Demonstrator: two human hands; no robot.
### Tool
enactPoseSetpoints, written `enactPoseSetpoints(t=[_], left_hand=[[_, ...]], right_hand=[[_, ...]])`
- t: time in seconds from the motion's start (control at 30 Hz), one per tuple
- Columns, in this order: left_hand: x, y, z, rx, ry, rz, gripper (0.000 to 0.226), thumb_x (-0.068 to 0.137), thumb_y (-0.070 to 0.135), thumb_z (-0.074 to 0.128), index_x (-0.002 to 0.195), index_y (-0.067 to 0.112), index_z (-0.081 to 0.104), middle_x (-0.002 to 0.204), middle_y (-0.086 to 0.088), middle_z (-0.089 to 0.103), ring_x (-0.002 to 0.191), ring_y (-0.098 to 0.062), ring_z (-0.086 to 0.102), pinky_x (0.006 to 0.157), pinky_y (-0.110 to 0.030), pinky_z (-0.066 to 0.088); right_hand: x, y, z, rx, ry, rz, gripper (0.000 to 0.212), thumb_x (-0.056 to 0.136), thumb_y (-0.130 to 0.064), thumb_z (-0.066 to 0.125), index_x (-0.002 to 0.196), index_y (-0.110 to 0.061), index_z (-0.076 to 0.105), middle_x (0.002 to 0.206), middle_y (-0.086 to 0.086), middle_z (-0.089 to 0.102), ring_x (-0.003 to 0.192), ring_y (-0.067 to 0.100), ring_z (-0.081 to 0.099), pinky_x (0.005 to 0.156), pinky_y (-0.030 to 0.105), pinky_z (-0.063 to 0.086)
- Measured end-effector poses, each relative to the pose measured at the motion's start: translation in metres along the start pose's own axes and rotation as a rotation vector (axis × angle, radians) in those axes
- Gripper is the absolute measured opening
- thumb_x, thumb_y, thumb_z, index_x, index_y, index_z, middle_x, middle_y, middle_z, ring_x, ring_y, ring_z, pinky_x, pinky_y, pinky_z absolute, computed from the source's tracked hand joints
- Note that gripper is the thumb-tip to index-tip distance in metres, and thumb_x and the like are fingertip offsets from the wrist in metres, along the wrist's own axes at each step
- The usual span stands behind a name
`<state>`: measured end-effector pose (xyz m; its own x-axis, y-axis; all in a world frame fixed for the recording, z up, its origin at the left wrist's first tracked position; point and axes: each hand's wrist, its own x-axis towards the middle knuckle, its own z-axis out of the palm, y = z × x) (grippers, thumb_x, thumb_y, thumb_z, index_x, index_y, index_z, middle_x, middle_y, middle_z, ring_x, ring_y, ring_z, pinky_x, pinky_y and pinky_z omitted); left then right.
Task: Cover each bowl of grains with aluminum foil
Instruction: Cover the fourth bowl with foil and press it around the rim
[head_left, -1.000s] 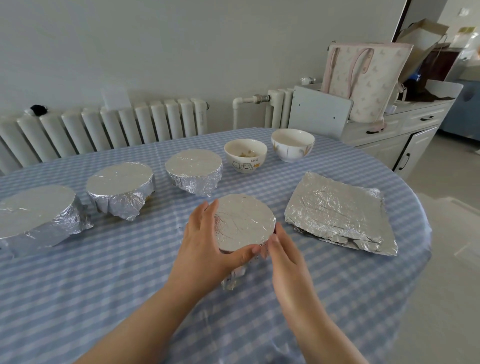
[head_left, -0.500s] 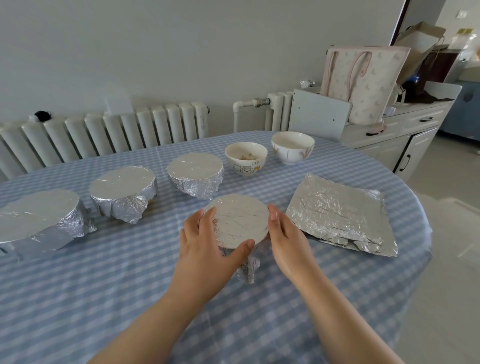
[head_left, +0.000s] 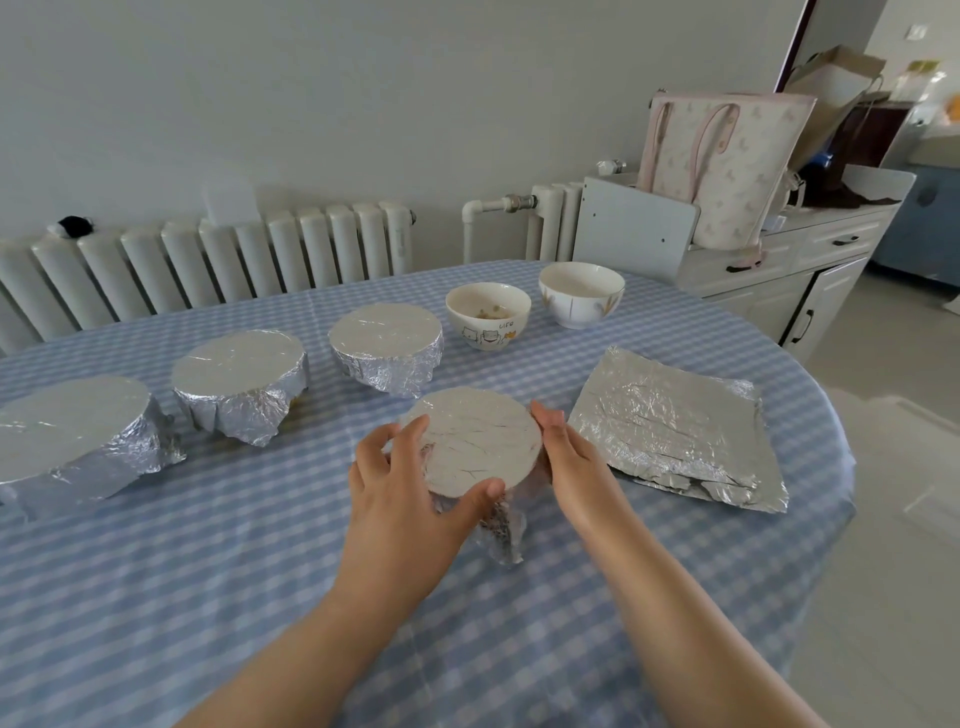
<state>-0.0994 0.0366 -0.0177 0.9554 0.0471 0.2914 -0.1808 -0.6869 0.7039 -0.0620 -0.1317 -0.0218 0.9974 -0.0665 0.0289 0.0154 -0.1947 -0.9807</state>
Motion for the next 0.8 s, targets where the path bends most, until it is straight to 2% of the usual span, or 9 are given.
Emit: enactPoseSetpoints(t=[0.07,0.17,0.27,0.3,0.37,0.43,0.57,0.7,0.8], left_hand=[[0.001,-0.002,-0.003,-0.002,0.013,0.0,0.106,0.058,0.086,0.047,0.145,0.028,0.031,0.144,0.003,0.02,0.134,-0.017,0.02,0.102,-0.031,0.026],[0.009,-0.009,-0.009,0.117,0.03,0.071,0.111,0.055,0.097,0.039,0.144,0.03,0.033,0.147,0.003,0.017,0.133,-0.018,0.018,0.107,-0.038,0.027],[0.017,-0.019,-0.011,0.156,0.007,0.231,0.109,0.06,0.095,0.038,0.146,0.028,0.034,0.158,0.004,0.005,0.144,-0.02,0.007,0.113,-0.045,0.022],[0.019,-0.02,-0.012,0.131,-0.026,0.256,0.109,0.061,0.094,0.04,0.148,0.029,0.031,0.16,0.007,0.0,0.147,-0.019,0.003,0.113,-0.044,0.019],[0.022,-0.023,-0.012,0.038,-0.12,0.23,0.113,0.057,0.093,0.048,0.149,0.032,0.025,0.16,0.013,-0.002,0.148,-0.012,0.005,0.116,-0.041,0.022],[0.023,-0.025,-0.009,-0.062,-0.193,0.175,0.123,0.048,0.094,0.055,0.15,0.034,0.022,0.159,0.017,0.002,0.145,-0.002,0.012,0.116,-0.037,0.026],[0.024,-0.026,-0.005,-0.124,-0.238,0.122,0.139,0.035,0.094,0.061,0.151,0.033,0.018,0.157,0.019,0.005,0.134,0.011,0.015,0.11,-0.02,0.021],[0.024,-0.027,-0.003,-0.162,-0.218,0.099,0.135,0.037,0.086,0.071,0.15,0.034,0.018,0.152,0.016,0.017,0.137,0.004,0.024,0.11,-0.02,0.025],[0.023,-0.026,-0.001,-0.211,-0.199,0.086,0.13,0.04,0.078,0.077,0.149,0.034,0.022,0.146,0.017,0.024,0.134,0.004,0.03,0.108,-0.018,0.028]], right_hand=[[0.0,0.004,-0.001,0.166,-0.03,0.04,0.046,0.095,-0.06,0.032,0.127,-0.039,0.058,0.133,-0.007,0.06,0.126,0.01,0.053,0.113,0.041,0.037],[-0.003,0.012,-0.003,0.199,-0.014,0.0,0.049,0.085,-0.068,0.038,0.124,-0.044,0.054,0.14,-0.006,0.053,0.131,0.007,0.047,0.115,0.039,0.033],[-0.013,0.017,-0.003,0.151,0.063,-0.092,0.045,0.095,-0.046,0.048,0.134,-0.022,0.047,0.125,-0.007,0.057,0.109,-0.012,0.055,0.097,0.015,0.044],[-0.017,0.02,-0.002,0.118,0.076,-0.123,0.046,0.093,-0.044,0.052,0.131,-0.02,0.047,0.121,-0.007,0.058,0.105,-0.013,0.057,0.093,0.015,0.046],[-0.023,0.025,0.001,0.053,0.075,-0.173,0.053,0.08,-0.059,0.06,0.122,-0.027,0.048,0.121,-0.007,0.059,0.109,-0.002,0.06,0.096,0.027,0.05],[-0.025,0.03,0.001,0.081,0.082,-0.186,0.059,0.071,-0.068,0.064,0.115,-0.032,0.046,0.121,-0.005,0.059,0.111,0.003,0.061,0.095,0.027,0.051],[-0.027,0.033,-0.002,0.142,0.052,-0.212,0.041,0.075,-0.031,0.067,0.11,-0.025,0.048,0.117,-0.002,0.06,0.106,-0.001,0.062,0.09,0.019,0.049],[-0.027,0.034,-0.003,0.144,0.071,-0.222,0.018,0.086,-0.01,0.062,0.102,-0.017,0.056,0.103,-0.004,0.067,0.09,-0.006,0.065,0.078,0.011,0.048],[-0.025,0.033,-0.001,0.153,0.131,-0.188,0.012,0.091,-0.003,0.059,0.095,-0.013,0.061,0.094,-0.007,0.068,0.081,-0.008,0.064,0.073,0.011,0.047]])
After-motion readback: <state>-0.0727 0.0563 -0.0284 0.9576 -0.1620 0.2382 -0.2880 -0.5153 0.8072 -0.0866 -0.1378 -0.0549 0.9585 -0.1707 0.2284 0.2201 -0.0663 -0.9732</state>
